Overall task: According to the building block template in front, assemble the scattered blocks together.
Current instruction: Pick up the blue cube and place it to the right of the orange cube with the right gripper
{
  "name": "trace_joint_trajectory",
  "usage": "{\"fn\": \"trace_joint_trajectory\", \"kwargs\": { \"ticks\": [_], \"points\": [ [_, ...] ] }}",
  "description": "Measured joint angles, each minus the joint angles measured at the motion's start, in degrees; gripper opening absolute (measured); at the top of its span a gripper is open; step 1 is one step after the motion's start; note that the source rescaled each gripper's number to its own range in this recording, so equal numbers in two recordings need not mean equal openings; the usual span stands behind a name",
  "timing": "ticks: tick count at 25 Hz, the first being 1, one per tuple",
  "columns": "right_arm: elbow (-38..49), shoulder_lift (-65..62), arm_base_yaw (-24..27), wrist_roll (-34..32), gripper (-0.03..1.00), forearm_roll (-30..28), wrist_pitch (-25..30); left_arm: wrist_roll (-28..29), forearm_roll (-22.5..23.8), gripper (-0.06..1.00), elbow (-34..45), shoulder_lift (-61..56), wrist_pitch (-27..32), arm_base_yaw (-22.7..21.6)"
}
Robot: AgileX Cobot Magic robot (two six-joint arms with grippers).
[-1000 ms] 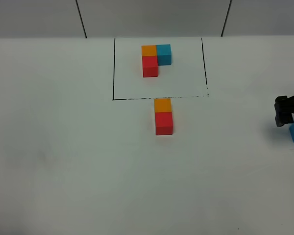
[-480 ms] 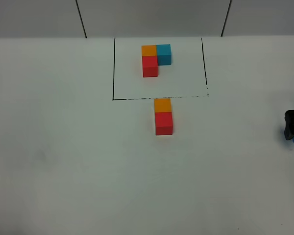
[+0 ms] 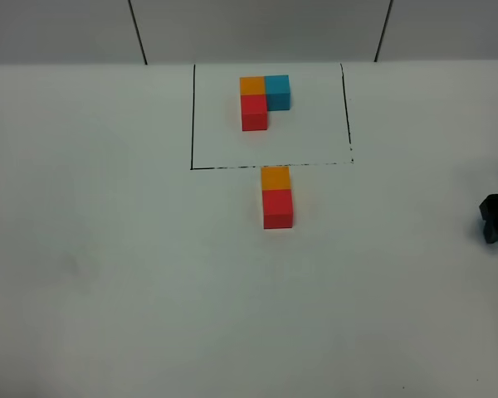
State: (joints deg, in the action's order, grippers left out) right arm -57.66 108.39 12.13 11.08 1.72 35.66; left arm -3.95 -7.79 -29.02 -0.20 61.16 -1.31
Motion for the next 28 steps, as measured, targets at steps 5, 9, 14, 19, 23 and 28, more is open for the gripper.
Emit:
{"fn": "trace_joint_trajectory", "kwargs": {
  "ticks": [5, 9, 14, 19, 23, 28],
  "points": [
    [0.1, 0.0, 0.6, 0.0, 0.26, 0.1, -1.1, 0.0, 0.0, 0.61, 0.0, 0.0, 0.0, 0.0],
    [0.1, 0.0, 0.6, 0.0, 0.01, 0.2, -0.9, -0.1, 0.0, 0.61, 0.0, 0.0, 0.0, 0.0],
    [0.1, -1.2, -2.3, 7.0, 0.01, -5.5, 0.3, -0.1, 0.0, 0.61, 0.0, 0.0, 0.0, 0.0],
    [-3.2, -3.9, -16.7, 33.7, 0.01, -13.1, 4.1, -0.1, 0.0, 0.61, 0.0, 0.0, 0.0, 0.0],
    [-14.2, 1.0, -28.1, 47.4, 0.01, -12.7, 11.2, -0.1, 0.0, 0.61, 0.0, 0.0, 0.0, 0.0],
    [-32.2, 11.8, -35.5, 52.1, 0.01, -9.8, 21.2, -0.1, 0.0, 0.61, 0.0, 0.0, 0.0, 0.0]
  ]
}}
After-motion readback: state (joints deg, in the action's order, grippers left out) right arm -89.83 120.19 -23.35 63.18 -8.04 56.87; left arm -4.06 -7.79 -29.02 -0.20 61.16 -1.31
